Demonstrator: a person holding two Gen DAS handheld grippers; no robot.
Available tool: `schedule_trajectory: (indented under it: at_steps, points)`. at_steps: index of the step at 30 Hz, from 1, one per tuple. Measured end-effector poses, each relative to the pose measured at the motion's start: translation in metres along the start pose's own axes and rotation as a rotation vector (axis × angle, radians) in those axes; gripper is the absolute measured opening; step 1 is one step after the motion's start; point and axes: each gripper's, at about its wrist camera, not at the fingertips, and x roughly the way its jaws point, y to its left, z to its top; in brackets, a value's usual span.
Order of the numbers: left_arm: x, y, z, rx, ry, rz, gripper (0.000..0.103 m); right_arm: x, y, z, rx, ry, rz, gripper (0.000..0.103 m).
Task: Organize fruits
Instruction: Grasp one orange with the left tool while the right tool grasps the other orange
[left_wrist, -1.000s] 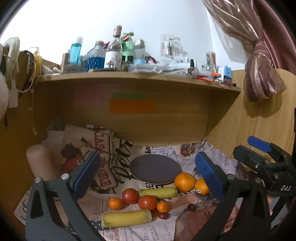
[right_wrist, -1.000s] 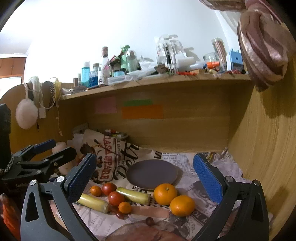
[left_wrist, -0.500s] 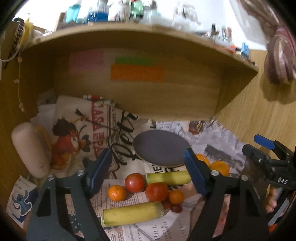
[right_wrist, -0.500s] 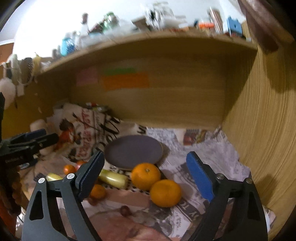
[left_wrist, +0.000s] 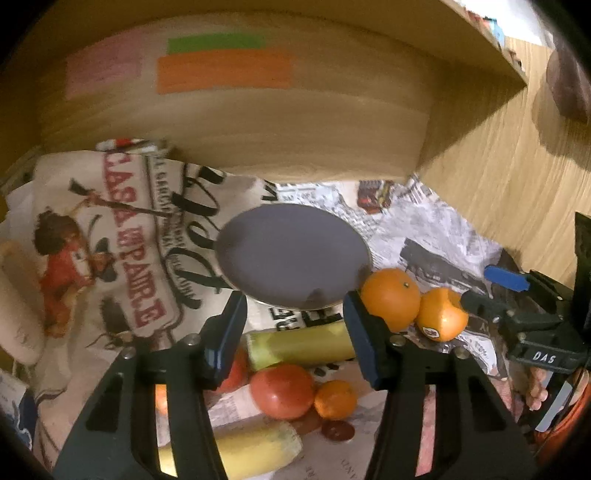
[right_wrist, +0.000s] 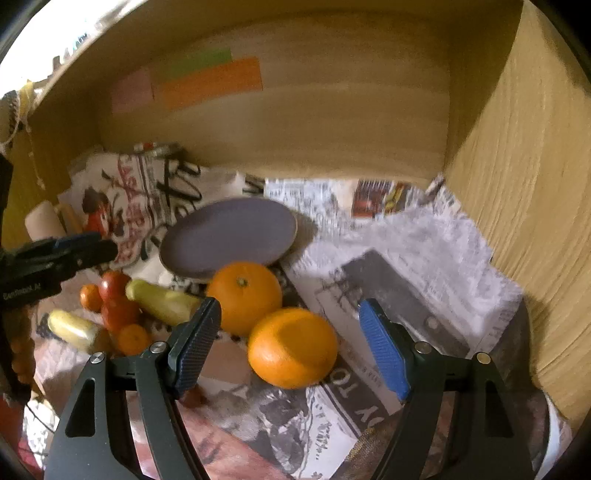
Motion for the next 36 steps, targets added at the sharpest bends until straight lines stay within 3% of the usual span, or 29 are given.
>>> schedule_trajectory:
  at_steps: [10,14,18,23,33,36]
  points:
    - [0.038,-0.023,0.008,0.04,0.109,-0.077,0.054,0.036,-0.007,-0.008,-0.001,0.161,0.061,0.075]
    - [0.05,-0.034,0.008,0.062,0.141,-0.1,0.055,0.048,-0.012,-0.012,0.01,0.208,0.071,0.066]
    - [0.061,-0.045,0.005,0.079,0.174,-0.12,0.067,0.042,-0.018,-0.01,0.031,0.204,0.084,0.065]
    - [0.072,-0.064,0.004,0.109,0.201,-0.131,0.072,0.031,-0.031,-0.01,0.065,0.184,0.062,0.065]
    - [0.102,-0.097,-0.003,0.151,0.232,-0.118,0.072,0.013,-0.053,-0.01,0.117,0.14,0.036,0.065]
    - [0.11,-0.104,-0.004,0.165,0.236,-0.079,0.072,0.011,-0.054,-0.009,0.121,0.13,0.043,0.065]
